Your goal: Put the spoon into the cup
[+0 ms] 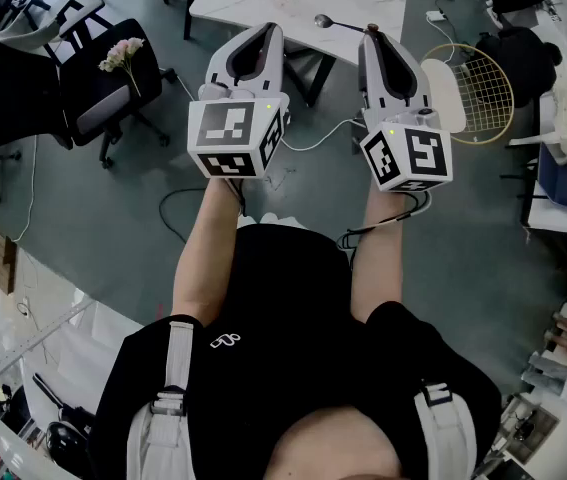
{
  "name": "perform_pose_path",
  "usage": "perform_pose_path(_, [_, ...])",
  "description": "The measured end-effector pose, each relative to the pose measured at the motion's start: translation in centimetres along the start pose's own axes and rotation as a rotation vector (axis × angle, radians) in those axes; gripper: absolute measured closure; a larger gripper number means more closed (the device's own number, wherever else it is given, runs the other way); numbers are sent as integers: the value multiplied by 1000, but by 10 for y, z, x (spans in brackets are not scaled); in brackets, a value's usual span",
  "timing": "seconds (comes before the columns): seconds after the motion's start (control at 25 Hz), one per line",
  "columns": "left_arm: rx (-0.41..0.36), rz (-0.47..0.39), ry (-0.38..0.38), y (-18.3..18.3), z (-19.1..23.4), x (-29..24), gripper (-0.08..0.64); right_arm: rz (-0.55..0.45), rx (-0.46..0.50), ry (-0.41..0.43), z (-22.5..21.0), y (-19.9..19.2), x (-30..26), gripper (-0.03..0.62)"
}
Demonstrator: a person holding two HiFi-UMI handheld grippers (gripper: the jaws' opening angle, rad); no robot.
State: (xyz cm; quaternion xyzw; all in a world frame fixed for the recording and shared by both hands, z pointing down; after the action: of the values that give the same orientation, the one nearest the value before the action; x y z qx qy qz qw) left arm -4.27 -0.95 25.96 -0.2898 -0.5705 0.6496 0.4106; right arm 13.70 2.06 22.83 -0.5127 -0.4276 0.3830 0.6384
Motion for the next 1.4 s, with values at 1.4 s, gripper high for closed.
perform_pose_path(1.4, [9,-86,114,-10,18,-26,543,-66,-131,91,-46,-36,-30,546])
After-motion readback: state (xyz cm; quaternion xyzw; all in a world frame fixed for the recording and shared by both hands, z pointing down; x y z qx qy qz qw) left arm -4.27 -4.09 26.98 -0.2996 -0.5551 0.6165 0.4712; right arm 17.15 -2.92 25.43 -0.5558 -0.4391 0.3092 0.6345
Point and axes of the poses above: the fingertips, and each gripper's own axes: x backward along the fingers, z to its left, y out of its top, the point moved 6 cm from there along x, backward along the fingers, and after that the axes turned 1 degree about x, right-handed, at the moved point
